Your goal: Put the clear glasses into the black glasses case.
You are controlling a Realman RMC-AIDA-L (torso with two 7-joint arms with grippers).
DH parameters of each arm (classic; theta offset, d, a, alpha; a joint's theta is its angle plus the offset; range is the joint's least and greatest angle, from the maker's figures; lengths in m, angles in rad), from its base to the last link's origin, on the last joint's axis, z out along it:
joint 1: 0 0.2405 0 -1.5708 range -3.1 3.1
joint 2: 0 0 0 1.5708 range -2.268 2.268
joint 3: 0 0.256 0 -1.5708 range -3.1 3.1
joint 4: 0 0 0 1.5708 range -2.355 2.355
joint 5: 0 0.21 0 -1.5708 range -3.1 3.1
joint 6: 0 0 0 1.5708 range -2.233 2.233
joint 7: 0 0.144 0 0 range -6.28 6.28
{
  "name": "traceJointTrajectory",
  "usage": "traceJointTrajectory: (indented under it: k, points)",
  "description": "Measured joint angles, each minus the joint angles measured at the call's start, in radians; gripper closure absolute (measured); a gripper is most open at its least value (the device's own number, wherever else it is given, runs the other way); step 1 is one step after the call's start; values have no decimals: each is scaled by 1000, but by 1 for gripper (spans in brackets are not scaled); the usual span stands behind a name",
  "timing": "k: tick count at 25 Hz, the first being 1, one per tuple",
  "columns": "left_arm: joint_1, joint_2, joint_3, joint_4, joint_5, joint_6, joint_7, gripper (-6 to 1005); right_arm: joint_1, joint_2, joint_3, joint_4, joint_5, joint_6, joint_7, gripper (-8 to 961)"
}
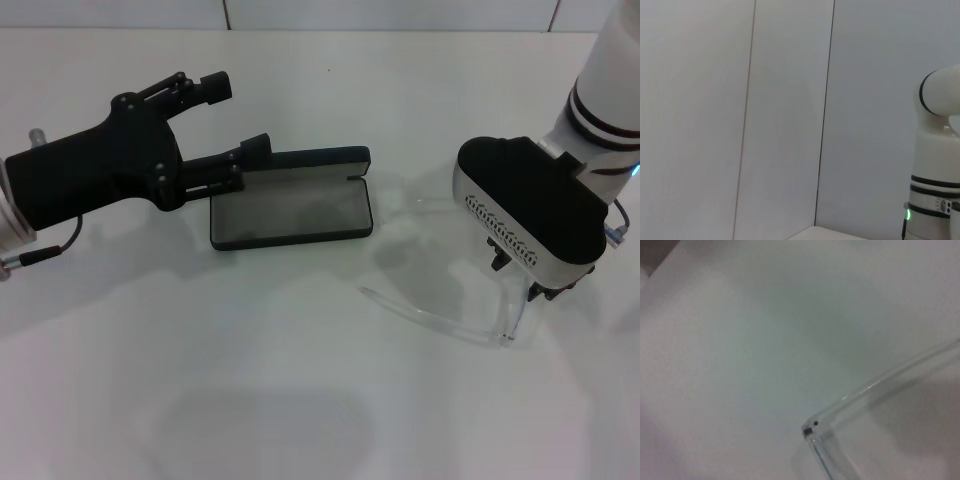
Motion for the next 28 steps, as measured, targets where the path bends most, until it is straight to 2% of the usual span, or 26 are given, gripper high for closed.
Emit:
traceJointTrajectory:
  k: [5, 10, 14, 21, 23, 28]
  points:
    - [4, 0, -1, 0, -2, 0, 0, 125, -6, 0, 0, -2, 2, 11, 2, 613]
    - [9, 0, -7, 0, -4, 0, 1, 126, -16, 0, 14, -14, 4, 18, 11, 699]
    - [7, 1, -12, 0, -8, 0, -2, 127, -51, -1, 44, -75, 23, -27, 42, 768]
    - [2, 2, -12, 8, -86, 12, -4, 129, -156, -3, 220, -275, 78, -164, 87, 869]
    - [0, 2, -11, 10, -127, 13, -8, 130, -194, -3, 290, -329, 114, -187, 89, 869]
    - [-23, 0, 4, 25, -239, 36, -31, 131, -319, -9, 481, -431, 340, -192, 53, 869]
